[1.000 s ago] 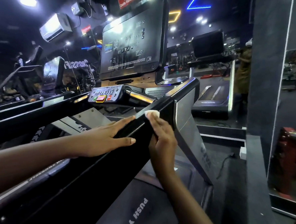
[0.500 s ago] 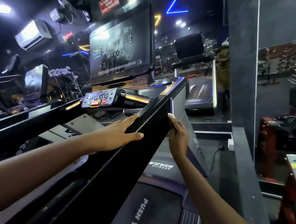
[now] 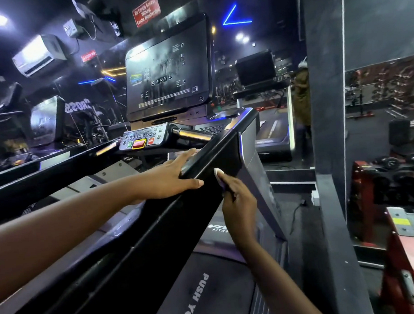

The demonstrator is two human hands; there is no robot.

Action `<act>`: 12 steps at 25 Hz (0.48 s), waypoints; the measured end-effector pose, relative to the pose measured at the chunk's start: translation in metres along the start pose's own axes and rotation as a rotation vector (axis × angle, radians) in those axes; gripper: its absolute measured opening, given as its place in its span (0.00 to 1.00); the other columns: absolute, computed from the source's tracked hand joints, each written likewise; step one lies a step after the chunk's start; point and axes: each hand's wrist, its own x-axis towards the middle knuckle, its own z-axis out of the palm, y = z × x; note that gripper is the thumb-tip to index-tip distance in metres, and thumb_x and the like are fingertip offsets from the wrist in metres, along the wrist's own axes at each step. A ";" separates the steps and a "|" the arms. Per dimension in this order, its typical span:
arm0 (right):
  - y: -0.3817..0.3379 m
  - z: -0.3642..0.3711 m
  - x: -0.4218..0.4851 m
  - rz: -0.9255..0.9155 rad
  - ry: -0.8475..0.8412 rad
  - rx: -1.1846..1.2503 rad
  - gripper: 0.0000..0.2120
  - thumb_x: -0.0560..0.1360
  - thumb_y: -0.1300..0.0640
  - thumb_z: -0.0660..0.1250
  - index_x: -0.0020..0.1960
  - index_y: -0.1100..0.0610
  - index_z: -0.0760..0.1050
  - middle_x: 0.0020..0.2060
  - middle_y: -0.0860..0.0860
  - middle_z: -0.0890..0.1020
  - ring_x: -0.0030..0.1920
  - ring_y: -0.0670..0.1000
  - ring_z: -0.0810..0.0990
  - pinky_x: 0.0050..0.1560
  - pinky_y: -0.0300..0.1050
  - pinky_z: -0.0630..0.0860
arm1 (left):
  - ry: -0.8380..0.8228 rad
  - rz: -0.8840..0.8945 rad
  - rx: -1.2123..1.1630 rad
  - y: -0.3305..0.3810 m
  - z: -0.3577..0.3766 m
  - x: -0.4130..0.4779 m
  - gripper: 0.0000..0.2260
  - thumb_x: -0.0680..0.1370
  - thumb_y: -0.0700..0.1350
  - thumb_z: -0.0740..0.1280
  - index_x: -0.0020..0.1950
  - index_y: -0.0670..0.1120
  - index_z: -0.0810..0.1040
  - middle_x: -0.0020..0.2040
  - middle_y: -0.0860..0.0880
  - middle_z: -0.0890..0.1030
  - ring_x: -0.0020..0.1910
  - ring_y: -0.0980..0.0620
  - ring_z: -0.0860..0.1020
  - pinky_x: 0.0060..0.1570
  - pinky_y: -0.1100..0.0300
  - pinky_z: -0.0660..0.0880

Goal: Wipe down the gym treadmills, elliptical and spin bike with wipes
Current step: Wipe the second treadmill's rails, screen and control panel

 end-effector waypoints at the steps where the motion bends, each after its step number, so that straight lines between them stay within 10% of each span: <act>1: -0.004 -0.001 0.014 -0.055 -0.006 -0.027 0.22 0.68 0.75 0.57 0.56 0.63 0.79 0.53 0.51 0.81 0.54 0.39 0.76 0.60 0.27 0.67 | -0.001 -0.007 0.010 -0.002 -0.002 -0.006 0.36 0.77 0.59 0.62 0.77 0.61 0.42 0.77 0.48 0.57 0.75 0.48 0.59 0.70 0.55 0.57; 12: -0.030 0.015 0.085 -0.195 -0.429 -0.499 0.21 0.69 0.68 0.56 0.54 0.58 0.81 0.53 0.54 0.83 0.56 0.55 0.78 0.58 0.45 0.71 | -0.002 -0.005 -0.019 -0.015 0.010 -0.074 0.34 0.77 0.61 0.60 0.76 0.64 0.42 0.76 0.51 0.57 0.73 0.50 0.61 0.67 0.61 0.57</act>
